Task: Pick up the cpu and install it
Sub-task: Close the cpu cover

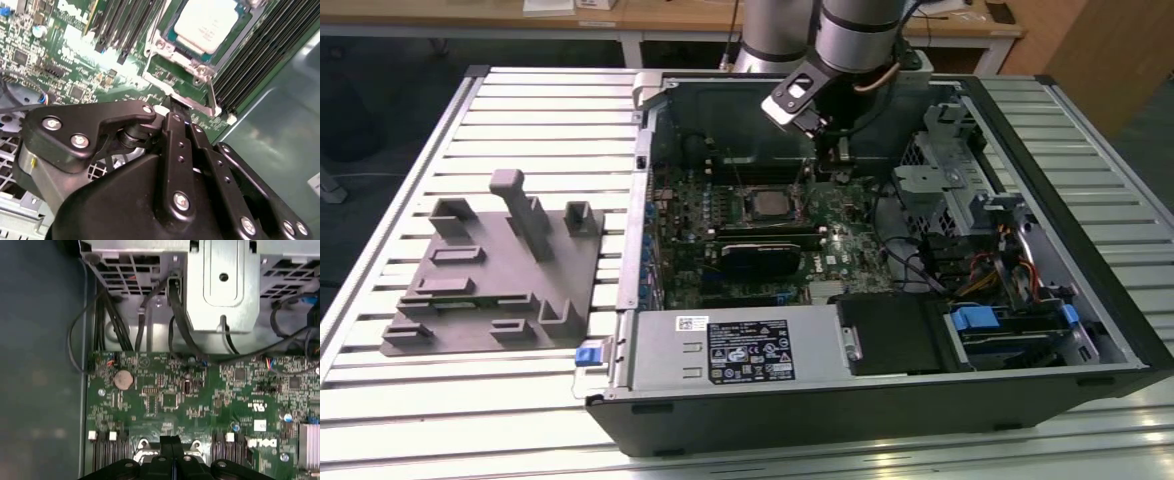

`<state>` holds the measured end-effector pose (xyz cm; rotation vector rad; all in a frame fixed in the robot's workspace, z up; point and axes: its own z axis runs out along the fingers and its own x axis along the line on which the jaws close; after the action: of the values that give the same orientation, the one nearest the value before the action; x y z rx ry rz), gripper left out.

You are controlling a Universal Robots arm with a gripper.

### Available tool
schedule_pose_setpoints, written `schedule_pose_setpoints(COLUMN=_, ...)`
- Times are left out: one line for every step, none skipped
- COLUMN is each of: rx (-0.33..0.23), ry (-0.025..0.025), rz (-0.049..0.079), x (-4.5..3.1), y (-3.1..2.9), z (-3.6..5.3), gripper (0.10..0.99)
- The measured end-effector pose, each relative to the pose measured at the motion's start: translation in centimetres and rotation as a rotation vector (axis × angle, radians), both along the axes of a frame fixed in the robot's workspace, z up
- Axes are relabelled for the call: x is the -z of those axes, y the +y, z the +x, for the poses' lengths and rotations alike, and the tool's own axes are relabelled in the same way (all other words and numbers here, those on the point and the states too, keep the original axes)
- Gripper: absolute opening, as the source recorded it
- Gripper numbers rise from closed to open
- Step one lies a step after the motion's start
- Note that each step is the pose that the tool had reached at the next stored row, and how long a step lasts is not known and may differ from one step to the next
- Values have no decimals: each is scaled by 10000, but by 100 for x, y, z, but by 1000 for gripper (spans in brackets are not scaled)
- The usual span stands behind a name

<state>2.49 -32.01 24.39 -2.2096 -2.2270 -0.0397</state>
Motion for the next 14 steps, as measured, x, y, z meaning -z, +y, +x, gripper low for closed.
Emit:
schedule_pose_setpoints(rx=-1, ry=0, rz=0, x=0, y=0, z=-20, gripper=106)
schedule_pose_setpoints(rx=0, ry=-1, rz=1, x=0, y=0, z=-41, gripper=106)
schedule_pose_setpoints(rx=1, ry=-1, rz=1, x=1, y=0, z=-64, gripper=106)
schedule_pose_setpoints(rx=0, ry=-1, rz=2, x=2, y=0, z=-85, gripper=106)
schedule_pose_setpoints(rx=0, ry=-1, rz=3, x=3, y=0, z=-102, gripper=106)
schedule_pose_setpoints(rx=1, ry=-1, rz=2, x=4, y=0, z=-117, gripper=106)
schedule_pose_setpoints(rx=0, ry=0, rz=0, x=5, y=0, z=-129, gripper=106)
schedule_pose_setpoints(rx=0, ry=0, rz=-1, x=6, y=0, z=-139, gripper=106)
schedule_pose_setpoints(rx=0, ry=0, rz=0, x=9, y=0, z=-149, gripper=106)
schedule_pose_setpoints(rx=1, ry=-1, rz=2, x=13, y=0, z=-156, gripper=106)
schedule_pose_setpoints(rx=0, ry=-1, rz=1, x=16, y=0, z=-164, gripper=106)
schedule_pose_setpoints(rx=0, ry=0, rz=0, x=19, y=0, z=-174, gripper=106)
schedule_pose_setpoints(rx=0, ry=0, rz=0, x=22, y=0, z=-184, gripper=106)
schedule_pose_setpoints(rx=1, ry=-1, rz=1, x=26, y=0, z=-194, gripper=106)
